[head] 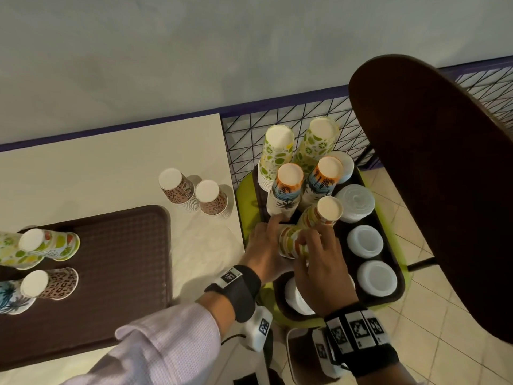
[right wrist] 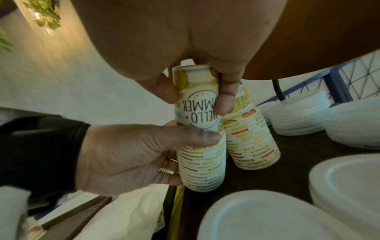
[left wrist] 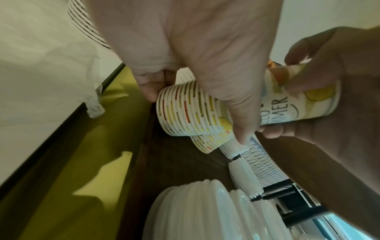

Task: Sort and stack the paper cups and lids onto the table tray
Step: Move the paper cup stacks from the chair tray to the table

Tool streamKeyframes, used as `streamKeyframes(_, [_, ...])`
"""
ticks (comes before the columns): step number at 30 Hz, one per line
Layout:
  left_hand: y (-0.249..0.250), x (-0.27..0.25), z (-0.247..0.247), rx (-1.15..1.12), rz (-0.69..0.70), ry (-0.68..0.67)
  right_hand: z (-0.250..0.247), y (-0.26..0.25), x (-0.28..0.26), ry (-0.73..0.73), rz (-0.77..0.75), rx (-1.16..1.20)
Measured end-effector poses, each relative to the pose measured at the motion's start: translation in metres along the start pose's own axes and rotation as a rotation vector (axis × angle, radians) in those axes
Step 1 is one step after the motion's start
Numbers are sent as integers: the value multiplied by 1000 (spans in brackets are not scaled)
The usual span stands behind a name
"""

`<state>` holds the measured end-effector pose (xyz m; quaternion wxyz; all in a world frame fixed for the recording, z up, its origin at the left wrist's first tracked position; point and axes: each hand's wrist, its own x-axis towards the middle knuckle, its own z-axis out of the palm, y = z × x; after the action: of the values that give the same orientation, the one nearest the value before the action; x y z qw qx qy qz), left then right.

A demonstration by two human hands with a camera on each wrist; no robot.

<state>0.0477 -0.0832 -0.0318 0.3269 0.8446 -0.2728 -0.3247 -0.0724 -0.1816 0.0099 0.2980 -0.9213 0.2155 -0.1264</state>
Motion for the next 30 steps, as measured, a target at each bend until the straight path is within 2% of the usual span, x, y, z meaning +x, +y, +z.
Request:
streamKeyframes(2, [-1, -3, 2, -3, 31, 22, -3, -6, -1, 12, -20, 24])
streamKeyframes(7, [1, -13, -9, -181, 47, 134, -14, -30, 3, 31, -145, 154])
streamKeyframes(9, [-4, -18, -16, -289, 8, 166, -22, -34, 3, 149, -133, 260])
streamKeyframes(11, [-9, -22, -22, -389, -29, 184, -32, -32, 4, 338, -90, 336])
streamKeyframes(14, [-14, -30, -30, -444, -94, 157, -40, -18, 13, 488, 114, 394])
streamKeyframes(16, [-18, -34, -35, -515, -129, 172, -36, -4, 22, 462, 307, 418])
streamKeyframes(19, [-24, -38, -37, -585, -164, 171, -20, 27, 35, 282, 484, 413])
streamKeyframes(23, [-27, -46, -42, -568, -125, 201, -3, 54, 49, 57, 537, 442])
streamKeyframes(30, [-34, -51, -42, -597, -125, 203, 18, 59, 59, 19, 604, 394])
